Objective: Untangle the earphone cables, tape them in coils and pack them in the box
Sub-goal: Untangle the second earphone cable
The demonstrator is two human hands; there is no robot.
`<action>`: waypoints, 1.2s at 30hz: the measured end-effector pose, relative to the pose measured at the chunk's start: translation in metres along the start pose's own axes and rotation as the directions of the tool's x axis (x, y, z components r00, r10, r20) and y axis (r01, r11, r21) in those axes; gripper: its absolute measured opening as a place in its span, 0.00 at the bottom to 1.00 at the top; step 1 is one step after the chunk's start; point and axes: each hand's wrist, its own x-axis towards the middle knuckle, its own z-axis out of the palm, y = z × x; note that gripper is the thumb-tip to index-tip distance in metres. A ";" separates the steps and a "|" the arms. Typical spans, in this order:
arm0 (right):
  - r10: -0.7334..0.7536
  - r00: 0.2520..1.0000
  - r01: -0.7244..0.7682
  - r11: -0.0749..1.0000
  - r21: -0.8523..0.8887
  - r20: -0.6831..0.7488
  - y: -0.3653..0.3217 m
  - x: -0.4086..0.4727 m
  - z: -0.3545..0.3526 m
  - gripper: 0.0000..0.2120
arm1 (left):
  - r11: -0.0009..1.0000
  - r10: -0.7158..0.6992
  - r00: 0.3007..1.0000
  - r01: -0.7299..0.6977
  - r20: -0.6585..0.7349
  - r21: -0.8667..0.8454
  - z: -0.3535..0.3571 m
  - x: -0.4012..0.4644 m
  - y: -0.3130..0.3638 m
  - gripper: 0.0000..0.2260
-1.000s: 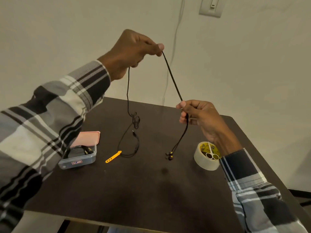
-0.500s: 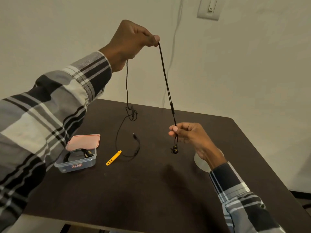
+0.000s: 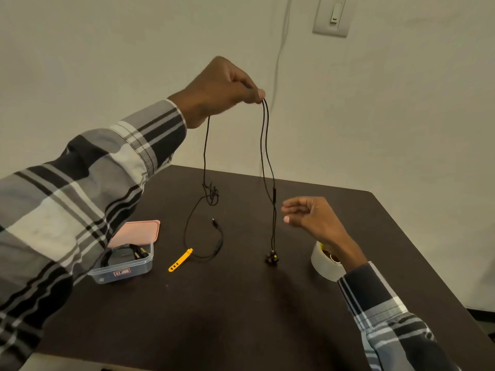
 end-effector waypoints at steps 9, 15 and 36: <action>-0.313 0.937 0.344 0.903 0.258 -0.154 -0.110 -0.005 -0.001 0.10 | 0.991 0.031 0.946 -0.070 0.322 0.110 0.039 -0.011 0.003 0.10; -0.319 0.924 0.373 0.870 0.322 -0.210 -0.122 -0.012 -0.001 0.06 | 0.994 0.089 0.956 -0.103 0.279 0.036 0.028 -0.017 0.009 0.13; 0.066 0.994 -0.070 0.996 -0.049 -0.084 -0.048 -0.025 -0.039 0.07 | 0.969 -0.176 0.976 0.195 0.128 -0.150 0.005 -0.057 -0.050 0.13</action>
